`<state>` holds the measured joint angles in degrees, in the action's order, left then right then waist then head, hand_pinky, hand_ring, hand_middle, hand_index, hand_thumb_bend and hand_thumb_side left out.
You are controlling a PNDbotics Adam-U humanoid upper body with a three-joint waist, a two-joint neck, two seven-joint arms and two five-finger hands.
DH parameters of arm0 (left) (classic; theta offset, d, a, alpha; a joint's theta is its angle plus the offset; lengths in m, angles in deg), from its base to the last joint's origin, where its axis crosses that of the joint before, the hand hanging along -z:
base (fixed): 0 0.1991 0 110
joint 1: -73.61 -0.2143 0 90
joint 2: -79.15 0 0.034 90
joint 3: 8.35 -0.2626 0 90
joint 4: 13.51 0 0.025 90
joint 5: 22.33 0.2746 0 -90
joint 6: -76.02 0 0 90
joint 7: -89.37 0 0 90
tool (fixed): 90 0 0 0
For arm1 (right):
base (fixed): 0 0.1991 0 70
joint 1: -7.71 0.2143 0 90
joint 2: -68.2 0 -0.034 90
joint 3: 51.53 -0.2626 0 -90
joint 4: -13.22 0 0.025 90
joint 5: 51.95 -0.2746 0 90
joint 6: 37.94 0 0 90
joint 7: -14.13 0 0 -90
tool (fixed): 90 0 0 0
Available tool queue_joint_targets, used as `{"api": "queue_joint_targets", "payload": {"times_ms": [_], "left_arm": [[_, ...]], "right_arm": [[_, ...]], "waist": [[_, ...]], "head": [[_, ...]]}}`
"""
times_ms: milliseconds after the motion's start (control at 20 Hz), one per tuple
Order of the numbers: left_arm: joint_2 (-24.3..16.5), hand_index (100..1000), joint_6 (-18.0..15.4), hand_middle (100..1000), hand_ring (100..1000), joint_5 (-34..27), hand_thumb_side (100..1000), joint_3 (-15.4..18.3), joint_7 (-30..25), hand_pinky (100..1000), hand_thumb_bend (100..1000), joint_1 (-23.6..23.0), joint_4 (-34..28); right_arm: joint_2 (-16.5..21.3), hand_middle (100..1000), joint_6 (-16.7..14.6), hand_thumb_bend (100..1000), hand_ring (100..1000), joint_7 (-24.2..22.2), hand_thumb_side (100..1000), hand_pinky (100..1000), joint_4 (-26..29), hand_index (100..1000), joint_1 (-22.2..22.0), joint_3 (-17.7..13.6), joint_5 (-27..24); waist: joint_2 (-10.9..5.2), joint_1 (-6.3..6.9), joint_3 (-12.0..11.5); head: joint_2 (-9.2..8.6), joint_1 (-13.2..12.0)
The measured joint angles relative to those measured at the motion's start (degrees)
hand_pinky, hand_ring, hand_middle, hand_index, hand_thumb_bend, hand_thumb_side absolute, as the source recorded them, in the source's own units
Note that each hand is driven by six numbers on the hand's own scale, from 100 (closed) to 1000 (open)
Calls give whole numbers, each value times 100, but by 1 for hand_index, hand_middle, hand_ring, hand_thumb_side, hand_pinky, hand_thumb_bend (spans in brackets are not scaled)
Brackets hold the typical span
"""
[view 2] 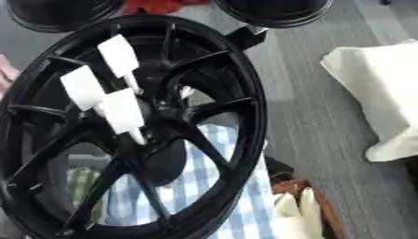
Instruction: Pull the pin out of the wheel hub.
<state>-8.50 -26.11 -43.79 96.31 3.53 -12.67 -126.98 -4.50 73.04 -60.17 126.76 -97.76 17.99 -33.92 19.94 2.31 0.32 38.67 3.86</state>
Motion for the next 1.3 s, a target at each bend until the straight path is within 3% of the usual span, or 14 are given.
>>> {"api": "queue_joint_targets", "payload": {"times_ms": [550, 700, 850, 1100, 1150, 1200, 1300], "left_arm": [[0, 763, 5, 683, 637, -13, 728, -1, -5, 866, 100, 0, 0], [0, 764, 11, 684, 639, -16, 729, -2, -11, 867, 100, 0, 0], [0, 763, 17, 683, 639, -18, 728, -7, -17, 866, 100, 0, 0], [0, 762, 17, 683, 639, -24, 726, -27, -18, 866, 100, 39, 0], [0, 762, 17, 682, 639, -27, 723, -31, -18, 865, 100, 46, 0], [-1, 762, 17, 682, 639, -34, 722, -32, -17, 865, 100, 65, 0], [-6, 763, 18, 683, 641, -56, 719, -35, -17, 865, 100, 121, 0]], "right_arm": [[-224, 889, -122, 374, 872, 422, 100, 834, 0, 775, 9, -76, -167], [-231, 970, -132, 388, 950, 519, 100, 898, 0, 790, 12, -97, -275], [-250, 900, -149, 389, 904, 599, 100, 855, 0, 764, 10, -105, -458], [-274, 817, -336, 216, 833, 882, 100, 820, 0, 738, 62, -104, -617], [-274, 799, -428, 100, 809, 989, 211, 813, 0, 730, 89, -100, -671], [-274, 785, -548, 100, 798, 1109, 226, 809, 0, 729, 116, -81, -734], [-273, 768, -863, 100, 768, 1368, 342, 790, 0, 721, 188, -12, -866]], "waist": [[-15, -3, 41], [-15, -14, 49], [-15, -21, 51], [-19, -22, 46], [-24, -24, 45], [-33, -28, 43], [-55, -37, 43]], "head": [[2, -23], [3, -23], [4, -22], [4, -37], [4, -59], [4, -88], [3, -151]]}}
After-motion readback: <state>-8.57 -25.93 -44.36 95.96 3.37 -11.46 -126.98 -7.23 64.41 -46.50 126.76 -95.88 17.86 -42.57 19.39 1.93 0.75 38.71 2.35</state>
